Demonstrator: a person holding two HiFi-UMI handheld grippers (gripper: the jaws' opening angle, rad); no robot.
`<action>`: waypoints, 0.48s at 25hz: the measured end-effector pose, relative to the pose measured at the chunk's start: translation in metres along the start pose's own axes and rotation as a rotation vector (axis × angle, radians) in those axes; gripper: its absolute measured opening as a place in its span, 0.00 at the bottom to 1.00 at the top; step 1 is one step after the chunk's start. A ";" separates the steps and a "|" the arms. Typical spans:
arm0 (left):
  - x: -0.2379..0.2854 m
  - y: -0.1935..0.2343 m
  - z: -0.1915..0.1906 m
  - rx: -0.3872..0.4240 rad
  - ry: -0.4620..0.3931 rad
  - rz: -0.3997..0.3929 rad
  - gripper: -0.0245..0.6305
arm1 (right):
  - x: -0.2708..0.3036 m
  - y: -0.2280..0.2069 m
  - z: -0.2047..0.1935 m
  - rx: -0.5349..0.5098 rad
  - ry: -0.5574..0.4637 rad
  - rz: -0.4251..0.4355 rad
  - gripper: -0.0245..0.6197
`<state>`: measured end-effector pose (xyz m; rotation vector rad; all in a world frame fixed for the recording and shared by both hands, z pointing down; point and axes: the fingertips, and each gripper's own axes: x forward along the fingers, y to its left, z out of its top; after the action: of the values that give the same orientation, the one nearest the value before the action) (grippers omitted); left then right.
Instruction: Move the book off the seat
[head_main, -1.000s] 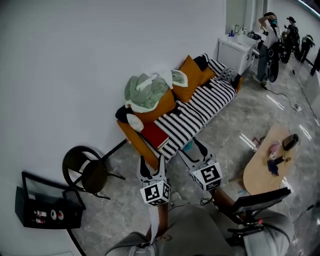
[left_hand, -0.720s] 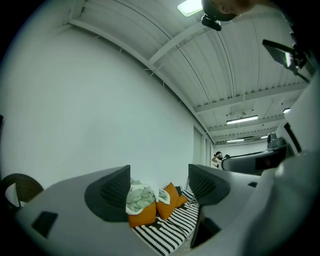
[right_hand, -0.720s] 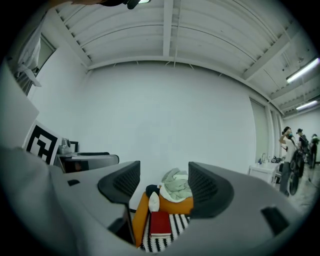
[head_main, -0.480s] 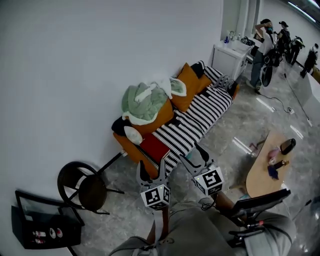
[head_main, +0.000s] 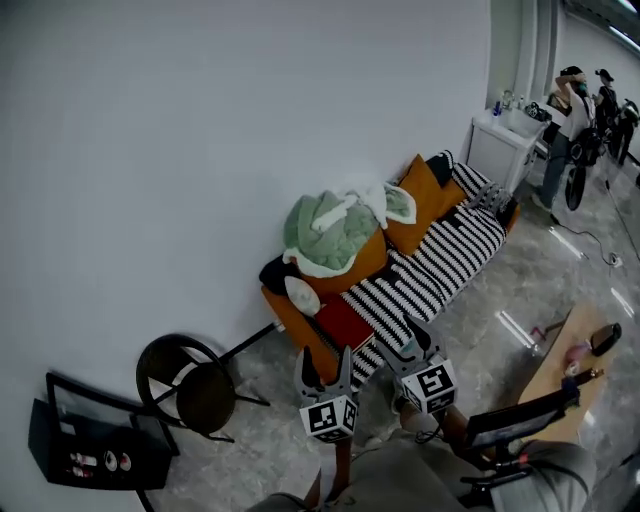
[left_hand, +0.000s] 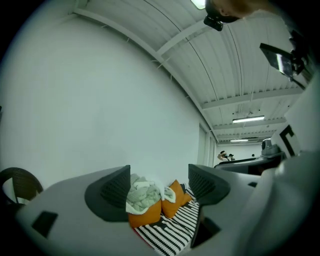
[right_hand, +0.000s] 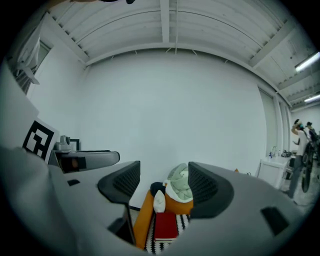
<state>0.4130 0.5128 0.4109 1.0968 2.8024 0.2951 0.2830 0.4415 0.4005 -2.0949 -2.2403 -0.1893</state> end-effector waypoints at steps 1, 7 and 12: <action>0.003 0.006 0.002 0.011 -0.008 0.020 0.57 | 0.011 0.001 0.002 -0.001 -0.011 0.028 0.49; 0.037 0.038 0.021 0.009 -0.057 0.152 0.57 | 0.093 -0.008 0.021 0.005 -0.070 0.183 0.49; 0.081 0.050 0.034 0.060 -0.078 0.211 0.57 | 0.151 -0.025 0.036 0.017 -0.105 0.282 0.49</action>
<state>0.3930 0.6090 0.3854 1.3897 2.6468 0.1835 0.2488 0.5940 0.3837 -2.4306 -1.9575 -0.0435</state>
